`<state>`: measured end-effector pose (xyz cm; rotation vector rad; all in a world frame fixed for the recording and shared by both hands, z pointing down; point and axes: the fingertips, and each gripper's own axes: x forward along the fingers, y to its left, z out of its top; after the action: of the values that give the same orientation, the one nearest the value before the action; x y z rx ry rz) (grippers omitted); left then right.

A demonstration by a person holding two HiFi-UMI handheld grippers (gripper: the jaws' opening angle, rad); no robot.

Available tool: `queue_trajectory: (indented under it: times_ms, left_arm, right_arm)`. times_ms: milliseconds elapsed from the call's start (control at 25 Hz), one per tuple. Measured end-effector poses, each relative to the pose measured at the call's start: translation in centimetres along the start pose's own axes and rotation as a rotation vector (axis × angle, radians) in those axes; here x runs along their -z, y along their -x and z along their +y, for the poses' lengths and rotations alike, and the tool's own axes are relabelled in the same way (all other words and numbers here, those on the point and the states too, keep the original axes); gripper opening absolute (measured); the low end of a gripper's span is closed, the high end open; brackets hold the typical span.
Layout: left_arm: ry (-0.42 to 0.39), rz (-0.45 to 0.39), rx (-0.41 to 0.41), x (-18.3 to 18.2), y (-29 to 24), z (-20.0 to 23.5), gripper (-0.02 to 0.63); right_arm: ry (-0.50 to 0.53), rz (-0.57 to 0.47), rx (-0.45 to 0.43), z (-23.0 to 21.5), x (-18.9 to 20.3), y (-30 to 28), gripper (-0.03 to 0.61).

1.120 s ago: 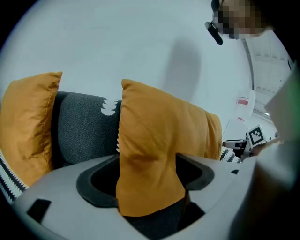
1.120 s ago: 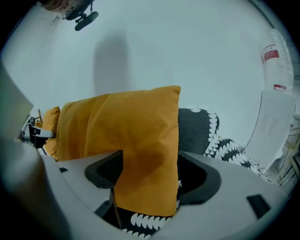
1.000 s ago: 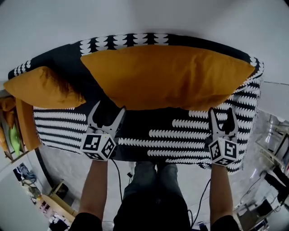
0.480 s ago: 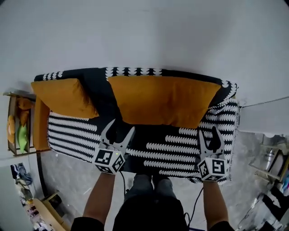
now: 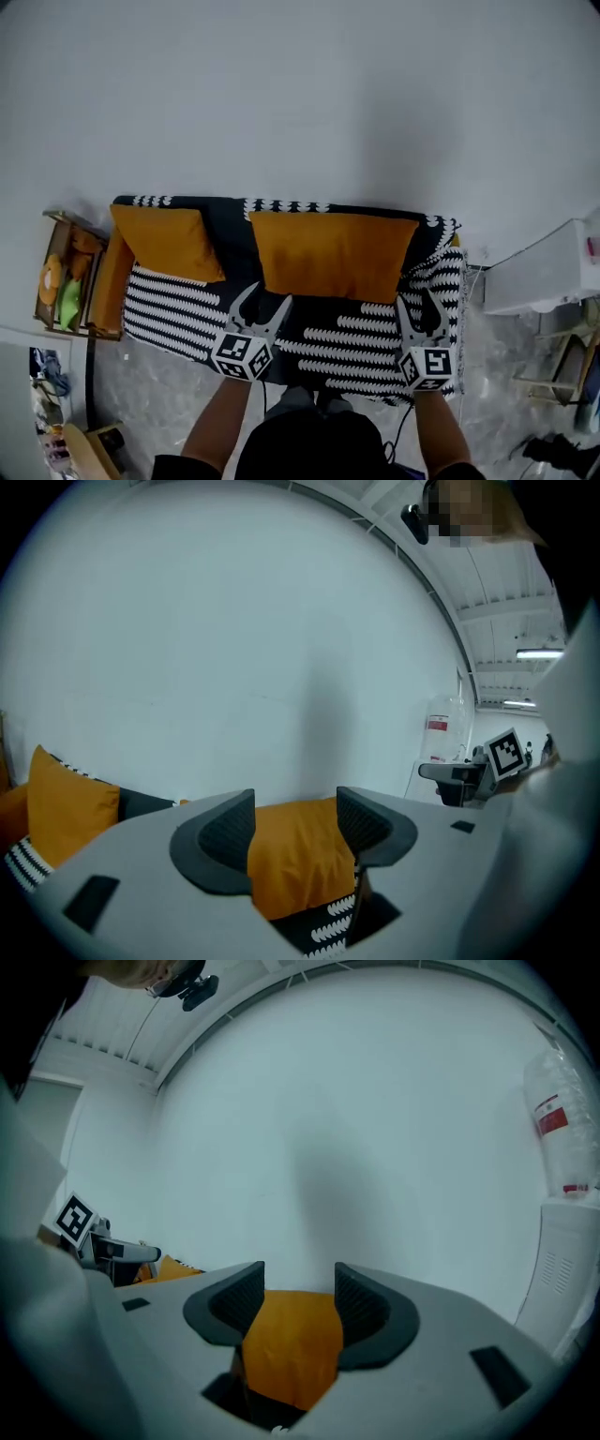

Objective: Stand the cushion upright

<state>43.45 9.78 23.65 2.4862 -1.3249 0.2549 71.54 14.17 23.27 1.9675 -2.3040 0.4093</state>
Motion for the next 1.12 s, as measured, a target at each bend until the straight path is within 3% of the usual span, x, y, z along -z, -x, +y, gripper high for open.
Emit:
queue_trajectory:
  times_ms: [360, 520, 920, 1120]
  left_arm:
    - [-0.039, -0.089, -0.002, -4.9, 3.4, -1.9, 0.235]
    - [-0.034, -0.130, -0.007, -6.4, 5.2, -1.5, 0.177]
    - [-0.097, -0.143, -0.022, -6.6, 11.3, 1.9, 0.074]
    - [-0.122, -0.141, 0.008, -6.1, 13.0, 3.3, 0.052]
  right_arm:
    - [0.009, -0.076, -0.045, 2.3, -3.9, 3.0, 0.215]
    - [0.029, -0.074, -0.066, 4.2, -4.1, 3.8, 0.188]
    - [0.056, -0.141, -0.032, 10.6, -6.0, 5.3, 0.089]
    - [0.070, -0.142, -0.031, 13.8, -5.8, 5.9, 0.063]
